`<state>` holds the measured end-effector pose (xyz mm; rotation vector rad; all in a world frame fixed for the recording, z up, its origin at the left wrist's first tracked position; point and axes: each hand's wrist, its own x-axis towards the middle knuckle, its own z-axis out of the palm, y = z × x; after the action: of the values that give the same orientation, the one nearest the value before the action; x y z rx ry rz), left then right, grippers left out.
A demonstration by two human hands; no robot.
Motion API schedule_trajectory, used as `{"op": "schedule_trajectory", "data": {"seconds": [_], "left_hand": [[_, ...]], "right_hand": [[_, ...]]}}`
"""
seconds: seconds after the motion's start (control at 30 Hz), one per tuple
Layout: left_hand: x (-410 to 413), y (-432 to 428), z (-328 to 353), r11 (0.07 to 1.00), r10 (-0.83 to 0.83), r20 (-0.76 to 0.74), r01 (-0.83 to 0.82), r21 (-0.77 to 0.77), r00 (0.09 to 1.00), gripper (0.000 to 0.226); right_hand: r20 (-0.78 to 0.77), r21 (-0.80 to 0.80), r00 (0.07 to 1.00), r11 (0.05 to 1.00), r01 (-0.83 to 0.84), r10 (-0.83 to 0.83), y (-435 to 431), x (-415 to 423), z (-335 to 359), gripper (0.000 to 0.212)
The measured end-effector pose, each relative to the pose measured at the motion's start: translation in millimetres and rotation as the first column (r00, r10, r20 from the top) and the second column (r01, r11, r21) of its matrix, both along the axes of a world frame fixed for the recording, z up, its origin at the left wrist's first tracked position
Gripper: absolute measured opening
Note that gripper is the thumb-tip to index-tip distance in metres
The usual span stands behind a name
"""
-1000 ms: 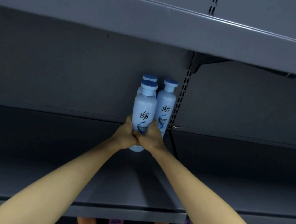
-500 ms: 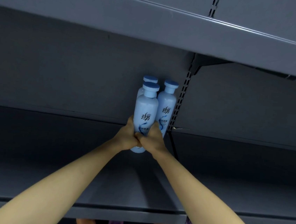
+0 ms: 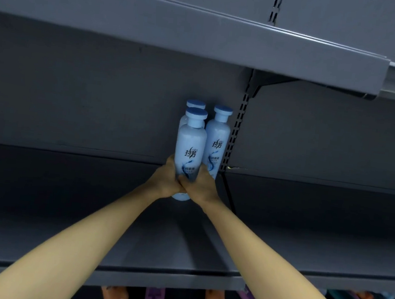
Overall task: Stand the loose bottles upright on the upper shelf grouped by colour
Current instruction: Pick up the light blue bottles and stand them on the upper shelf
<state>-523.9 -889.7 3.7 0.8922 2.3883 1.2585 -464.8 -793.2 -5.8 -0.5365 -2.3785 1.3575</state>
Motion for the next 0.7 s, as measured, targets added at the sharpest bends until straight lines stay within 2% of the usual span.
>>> {"op": "schedule_trajectory", "data": {"seconds": [0.1,0.2,0.4,0.57,0.7], "left_hand": [[2,-6,-2,0.996,0.022,-0.092,-0.030,-0.086,0.995,0.069],[7,-13,-7,0.985,0.023,-0.162,-0.050,-0.163,0.987,0.064],[30,-27,-11,0.913,-0.018,-0.225,-0.076,-0.402,0.974,0.045],[49,-35,-13,0.897,-0.037,-0.269,-0.086,-0.434,0.963,0.046],[70,-37,-12,0.880,-0.022,-0.279,-0.114,-0.460,0.960,0.048]], "right_hand": [[0.114,0.098,0.993,0.995,0.005,-0.016,1,8,-2,0.039],[0.221,0.239,0.975,0.971,-0.017,-0.037,1,17,-7,0.036],[0.413,0.418,0.910,0.896,-0.153,-0.038,0,47,-10,0.048],[0.568,0.476,0.822,0.832,-0.285,-0.044,-5,73,-8,0.055],[0.574,0.497,0.818,0.811,-0.308,-0.041,-4,98,-6,0.054]]}}
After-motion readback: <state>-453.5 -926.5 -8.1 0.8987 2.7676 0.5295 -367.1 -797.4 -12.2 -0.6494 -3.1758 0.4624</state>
